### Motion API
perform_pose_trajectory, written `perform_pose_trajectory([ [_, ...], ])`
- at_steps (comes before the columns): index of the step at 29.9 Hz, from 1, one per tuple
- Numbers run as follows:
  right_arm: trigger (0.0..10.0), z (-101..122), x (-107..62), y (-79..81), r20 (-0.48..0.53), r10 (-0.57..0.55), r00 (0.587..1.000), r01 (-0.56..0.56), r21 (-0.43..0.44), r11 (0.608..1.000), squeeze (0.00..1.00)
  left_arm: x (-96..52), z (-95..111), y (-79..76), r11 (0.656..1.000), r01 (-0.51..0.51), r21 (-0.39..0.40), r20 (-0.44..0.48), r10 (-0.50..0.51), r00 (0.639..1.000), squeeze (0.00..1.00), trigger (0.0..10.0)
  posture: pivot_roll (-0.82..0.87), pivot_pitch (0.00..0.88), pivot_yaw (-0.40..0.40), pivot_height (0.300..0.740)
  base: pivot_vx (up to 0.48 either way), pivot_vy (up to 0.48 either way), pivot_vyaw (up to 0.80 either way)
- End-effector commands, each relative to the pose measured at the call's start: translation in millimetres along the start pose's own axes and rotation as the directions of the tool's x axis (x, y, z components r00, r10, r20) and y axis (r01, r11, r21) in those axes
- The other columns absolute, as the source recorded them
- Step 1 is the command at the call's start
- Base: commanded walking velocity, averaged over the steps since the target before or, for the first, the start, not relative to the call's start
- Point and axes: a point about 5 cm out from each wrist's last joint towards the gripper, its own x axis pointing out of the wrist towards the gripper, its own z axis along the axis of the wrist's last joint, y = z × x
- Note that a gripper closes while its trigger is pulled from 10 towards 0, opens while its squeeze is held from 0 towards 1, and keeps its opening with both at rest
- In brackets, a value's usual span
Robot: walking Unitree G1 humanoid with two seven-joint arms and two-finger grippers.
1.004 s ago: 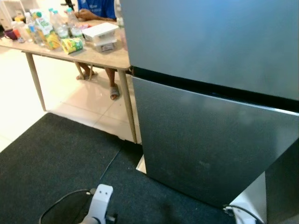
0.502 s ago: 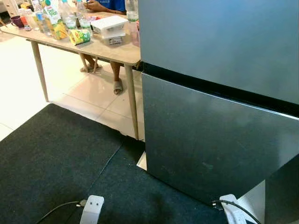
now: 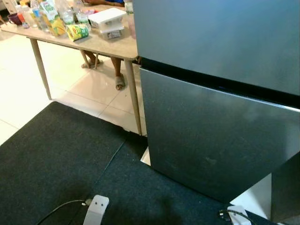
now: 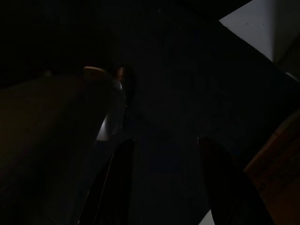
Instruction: Restocking fridge
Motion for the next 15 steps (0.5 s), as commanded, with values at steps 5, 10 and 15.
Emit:
perform_pose_trajectory([
  [5,10.0,-5.1,-0.6,3.9,-0.008,0.007,1.000,-0.007,0.016,1.000,0.00,-5.5,-11.1,12.1,1.000,-0.031,0.006,-0.034,0.031,0.999,0.00,10.0,-0.05,0.141,0.025,0.740,0.000,0.000,0.00],
  [10,10.0,2.0,1.4,12.7,0.000,0.051,0.999,-0.051,-0.056,0.997,0.00,-3.4,-1.4,13.5,0.996,-0.060,-0.069,0.007,0.061,0.998,0.00,10.0,-0.06,0.146,0.010,0.740,0.000,0.000,0.00],
  [15,10.0,4.7,1.9,10.3,0.001,0.043,0.999,-0.043,-0.058,0.997,0.00,1.3,6.5,2.9,0.997,-0.041,-0.060,0.019,0.042,0.999,0.00,10.0,-0.06,0.140,0.004,0.740,0.000,0.000,0.00],
])
